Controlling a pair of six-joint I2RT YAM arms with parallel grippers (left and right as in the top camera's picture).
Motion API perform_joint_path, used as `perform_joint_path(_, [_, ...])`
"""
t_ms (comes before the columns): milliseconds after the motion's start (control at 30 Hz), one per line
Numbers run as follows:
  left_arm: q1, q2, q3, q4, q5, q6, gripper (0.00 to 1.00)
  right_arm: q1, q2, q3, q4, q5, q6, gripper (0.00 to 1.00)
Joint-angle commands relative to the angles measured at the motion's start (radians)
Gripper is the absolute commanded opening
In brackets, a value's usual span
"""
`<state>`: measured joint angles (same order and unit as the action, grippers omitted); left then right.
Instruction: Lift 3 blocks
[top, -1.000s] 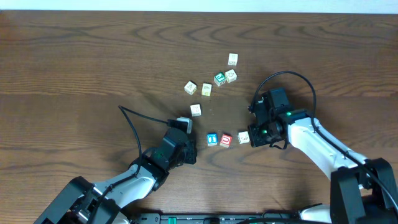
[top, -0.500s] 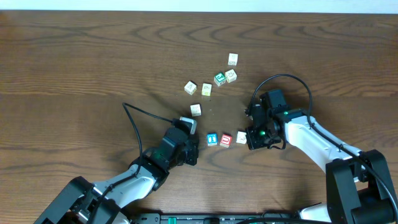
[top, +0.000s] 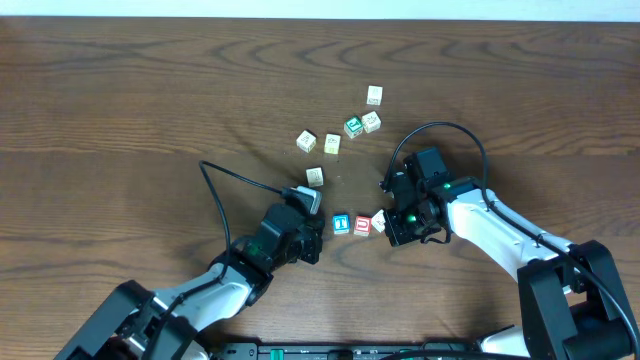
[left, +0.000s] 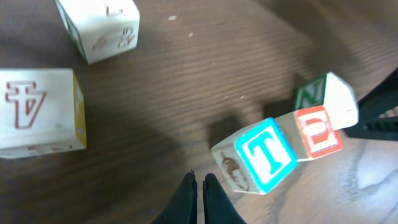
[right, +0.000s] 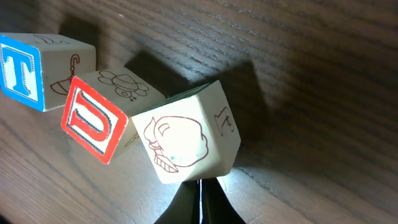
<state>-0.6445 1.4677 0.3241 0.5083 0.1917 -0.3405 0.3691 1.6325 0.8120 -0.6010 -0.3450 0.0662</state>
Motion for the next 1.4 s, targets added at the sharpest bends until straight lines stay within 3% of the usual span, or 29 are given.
perform_joint_path(0, [-0.003,0.053,0.021,0.016,-0.034,-0.006,0.07,0.005,0.006,-0.006,-0.006,-0.002,-0.014,0.01])
perform_joint_path(333, [-0.003,0.172,0.030,0.145,-0.047,-0.107,0.07,-0.002,0.006,-0.006,-0.083,0.341,0.116,0.01])
perform_joint_path(567, [-0.003,0.176,0.046,0.144,-0.046,-0.133,0.07,-0.005,0.006,-0.006,0.069,0.259,-0.116,0.02])
perform_joint_path(833, [-0.033,0.176,0.046,0.136,-0.042,-0.137,0.07,-0.004,0.006,-0.006,0.115,0.092,-0.225,0.01])
perform_joint_path(1367, [-0.121,0.176,0.046,0.097,-0.043,-0.136,0.07,0.000,0.006,-0.006,0.036,0.003,-0.194,0.01])
